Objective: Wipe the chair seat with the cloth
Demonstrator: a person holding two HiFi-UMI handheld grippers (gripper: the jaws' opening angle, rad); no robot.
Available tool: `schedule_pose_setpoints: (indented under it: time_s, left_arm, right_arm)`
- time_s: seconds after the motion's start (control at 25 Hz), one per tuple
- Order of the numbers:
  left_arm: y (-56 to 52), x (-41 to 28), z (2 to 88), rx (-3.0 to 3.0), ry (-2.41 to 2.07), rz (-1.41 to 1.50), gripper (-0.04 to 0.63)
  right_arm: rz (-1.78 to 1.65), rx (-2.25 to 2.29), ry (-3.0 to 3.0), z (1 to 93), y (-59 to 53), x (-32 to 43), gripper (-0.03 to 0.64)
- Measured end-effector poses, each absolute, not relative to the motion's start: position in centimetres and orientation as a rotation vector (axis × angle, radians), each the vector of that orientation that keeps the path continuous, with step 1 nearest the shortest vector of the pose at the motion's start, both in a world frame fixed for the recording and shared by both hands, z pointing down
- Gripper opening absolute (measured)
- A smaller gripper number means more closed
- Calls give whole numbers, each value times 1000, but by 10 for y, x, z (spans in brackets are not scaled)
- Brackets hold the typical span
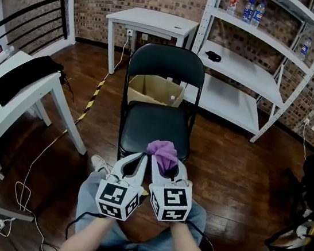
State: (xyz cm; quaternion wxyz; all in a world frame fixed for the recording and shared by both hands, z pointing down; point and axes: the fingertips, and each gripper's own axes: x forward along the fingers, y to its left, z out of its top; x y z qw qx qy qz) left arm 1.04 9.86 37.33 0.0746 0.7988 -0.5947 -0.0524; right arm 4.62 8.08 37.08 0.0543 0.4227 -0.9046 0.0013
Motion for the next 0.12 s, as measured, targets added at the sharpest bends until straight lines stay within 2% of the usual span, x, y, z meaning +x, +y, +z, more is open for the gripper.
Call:
schedule_pose_setpoints:
  time_s: [0.12]
  left_arm:
    - [100, 9, 375, 2387, -1787, -156, 6]
  right_arm:
    - [15, 1276, -2744, 374, 82, 45, 83]
